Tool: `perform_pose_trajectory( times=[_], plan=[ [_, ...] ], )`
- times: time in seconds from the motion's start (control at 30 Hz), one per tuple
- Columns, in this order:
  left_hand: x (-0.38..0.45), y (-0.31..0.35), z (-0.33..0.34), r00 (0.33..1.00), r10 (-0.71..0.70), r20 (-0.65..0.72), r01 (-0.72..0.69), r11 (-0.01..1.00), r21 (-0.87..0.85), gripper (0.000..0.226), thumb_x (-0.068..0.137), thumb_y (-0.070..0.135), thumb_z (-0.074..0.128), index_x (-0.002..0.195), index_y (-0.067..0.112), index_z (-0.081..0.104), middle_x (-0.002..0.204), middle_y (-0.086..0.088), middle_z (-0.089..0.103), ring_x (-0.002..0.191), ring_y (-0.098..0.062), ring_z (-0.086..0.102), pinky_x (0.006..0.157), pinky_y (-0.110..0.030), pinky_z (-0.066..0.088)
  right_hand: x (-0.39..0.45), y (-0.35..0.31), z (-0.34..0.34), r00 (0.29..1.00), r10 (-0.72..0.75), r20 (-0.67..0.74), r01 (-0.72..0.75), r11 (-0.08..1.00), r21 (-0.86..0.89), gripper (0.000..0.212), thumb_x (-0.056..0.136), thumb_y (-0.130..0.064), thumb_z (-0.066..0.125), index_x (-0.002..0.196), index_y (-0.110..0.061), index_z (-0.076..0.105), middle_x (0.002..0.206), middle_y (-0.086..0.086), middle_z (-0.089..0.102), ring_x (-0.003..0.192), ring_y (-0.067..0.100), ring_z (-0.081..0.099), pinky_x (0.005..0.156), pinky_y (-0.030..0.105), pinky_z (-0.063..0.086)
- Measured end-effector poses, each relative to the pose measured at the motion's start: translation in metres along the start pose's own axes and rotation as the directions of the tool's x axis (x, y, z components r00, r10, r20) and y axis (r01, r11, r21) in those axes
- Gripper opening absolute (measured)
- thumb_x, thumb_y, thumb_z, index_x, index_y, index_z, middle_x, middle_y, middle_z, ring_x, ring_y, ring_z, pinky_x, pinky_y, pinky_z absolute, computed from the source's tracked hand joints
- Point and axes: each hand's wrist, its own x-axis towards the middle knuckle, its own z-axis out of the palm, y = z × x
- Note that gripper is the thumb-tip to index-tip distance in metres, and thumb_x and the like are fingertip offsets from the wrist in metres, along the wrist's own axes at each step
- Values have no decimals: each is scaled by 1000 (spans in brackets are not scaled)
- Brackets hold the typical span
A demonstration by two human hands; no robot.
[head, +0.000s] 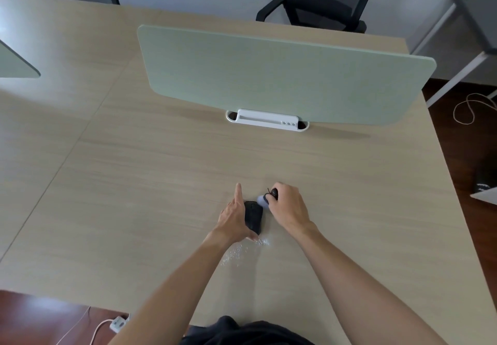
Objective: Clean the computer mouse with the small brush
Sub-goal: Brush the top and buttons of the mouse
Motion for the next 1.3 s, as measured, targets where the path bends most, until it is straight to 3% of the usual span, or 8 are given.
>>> perform_pose_trajectory(
  times=[0.13,0.3,0.4,0.6,0.8,0.97,1.2,1.3],
  plan=[
    [0,3,-3,999,36,4,-36,996,79,154,51,33,93,150,11,-22,142,-6,44,133,-27,41,108,-36,34,-2,-2,3,998,-55,27,49,979,200,16,88,-14,61,75,-7,57,63,-1,52,60,17,44,57,30,38],
    [2,10,-6,998,60,7,-60,986,157,152,50,31,94,150,11,-18,136,-7,47,128,-29,45,106,-37,35,-14,8,6,997,-29,73,20,993,120,12,83,-15,59,74,-7,56,66,8,60,62,29,52,57,40,48],
    [2,11,-6,998,56,11,-57,978,202,151,51,30,94,151,9,-17,128,-9,52,122,-30,50,103,-38,39,-11,11,-1,998,-1,68,-1,1000,25,9,75,-14,55,71,-6,53,62,5,54,57,28,44,50,33,39],
    [2,10,-10,995,91,32,-96,964,247,148,51,32,93,151,11,-13,128,-8,52,123,-29,48,104,-39,36,-19,13,6,999,-36,27,29,971,236,21,86,-14,62,69,-7,52,57,-2,46,57,19,39,56,33,37],
    [4,7,-12,988,146,48,-153,927,343,143,49,39,92,152,12,-3,114,-6,58,114,-26,53,102,-36,38,-41,32,7,991,71,111,-99,957,272,14,74,-15,59,64,-12,51,57,-2,48,53,18,39,51,31,36],
    [3,4,-11,987,156,44,-162,923,349,142,50,41,91,152,12,-3,115,-5,58,115,-25,52,103,-36,36,-45,31,9,961,277,-6,-233,821,521,15,84,-8,59,72,-5,50,64,5,51,48,20,55,44,24,43],
    [4,5,-11,990,139,36,-143,940,308,144,48,39,93,152,12,-3,115,-6,57,114,-26,52,104,-37,37,-57,36,6,949,165,267,-257,898,358,19,70,-6,60,59,-11,46,58,4,38,53,19,34,51,30,28],
    [4,6,-11,991,125,40,-131,954,271,144,49,34,93,152,13,-5,118,-8,56,117,-29,51,104,-38,36,-52,35,0,973,180,142,-223,885,409,22,72,-10,64,61,-4,47,57,1,40,53,20,35,51,30,32]
  ],
)
